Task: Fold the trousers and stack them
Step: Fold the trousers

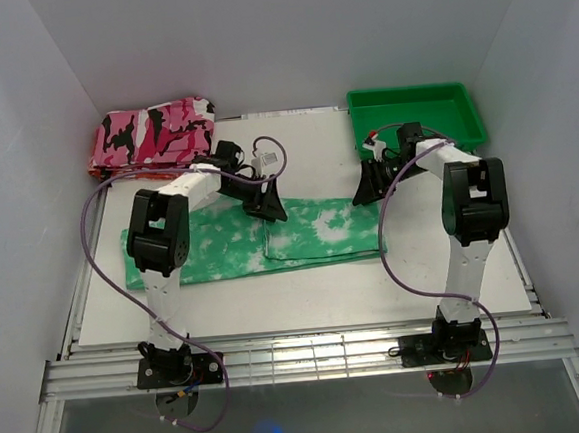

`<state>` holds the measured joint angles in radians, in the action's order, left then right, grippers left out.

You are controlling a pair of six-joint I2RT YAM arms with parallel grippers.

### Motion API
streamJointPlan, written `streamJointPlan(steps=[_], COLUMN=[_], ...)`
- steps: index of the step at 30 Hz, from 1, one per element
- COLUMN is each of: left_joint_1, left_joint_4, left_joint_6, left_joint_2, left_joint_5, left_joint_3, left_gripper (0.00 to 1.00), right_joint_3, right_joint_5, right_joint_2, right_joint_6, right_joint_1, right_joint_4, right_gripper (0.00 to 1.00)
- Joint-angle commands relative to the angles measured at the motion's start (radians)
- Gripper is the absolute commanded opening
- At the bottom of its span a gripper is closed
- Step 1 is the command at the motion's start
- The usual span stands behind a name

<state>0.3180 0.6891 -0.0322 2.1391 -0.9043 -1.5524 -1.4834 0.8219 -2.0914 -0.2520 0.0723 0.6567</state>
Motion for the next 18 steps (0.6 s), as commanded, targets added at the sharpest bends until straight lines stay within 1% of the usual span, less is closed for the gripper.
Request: streamJointPlan(steps=[1, 3, 5, 6, 8, 9, 10, 13, 15, 18], left_joint_1=[-0.002, 0.013, 0.023, 0.035, 0.053, 0.056, 0.056, 0.043, 0.018, -0.022], left_joint_4=[0.088, 0.137, 0.162, 0.162, 0.152, 0.144, 0.129, 0.119, 0.055, 0.023], left_joint_6=[-0.098, -0.113, -0.121, -0.121, -0.130, -0.123, -0.104, -0.061, -0.013, -0.005], left_joint_2=[-0.188, -0.226, -0.245, -0.260, -0.265, -0.248, -0.233, -0.145, -0.124, -0.068], left_joint_5=[-0.034, -0.071, -0.091, -0.094, -0.087, -0.075, -0.043, -0.016, 0.017, 0.062], left_joint_3=[0.037, 0.075, 0.124, 0.144, 0.201, 0.218, 0.233, 0.262, 0.285, 0.284], left_gripper=[0.73, 0.71, 0.70, 0.69, 0.68, 0.68, 0.68, 0.67, 0.66, 0.66], right_joint_3=[-0.019, 0.039, 0.093, 0.148, 0.199, 0.239, 0.248, 0.265, 0.276, 0.281], right_joint_5=[0.055, 0.088, 0.109, 0.112, 0.096, 0.085, 0.071, 0.030, -0.018, -0.100], right_joint_2=[0.157, 0.194, 0.231, 0.237, 0.237, 0.229, 0.199, 0.125, 0.096, 0.050], right_joint_6=[-0.104, -0.142, -0.165, -0.174, -0.205, -0.205, -0.207, -0.217, -0.202, -0.174], right_joint_1=[-0.005, 0.000, 0.004, 0.006, 0.011, 0.011, 0.011, 0.007, 0.000, -0.017], right_joint_4=[0.159, 0.226, 0.259, 0.271, 0.285, 0.281, 0.276, 0.271, 0.227, 0.172], right_gripper=[0.55, 0.54, 0.52, 0.51, 0.50, 0.49, 0.49, 0.46, 0.46, 0.46])
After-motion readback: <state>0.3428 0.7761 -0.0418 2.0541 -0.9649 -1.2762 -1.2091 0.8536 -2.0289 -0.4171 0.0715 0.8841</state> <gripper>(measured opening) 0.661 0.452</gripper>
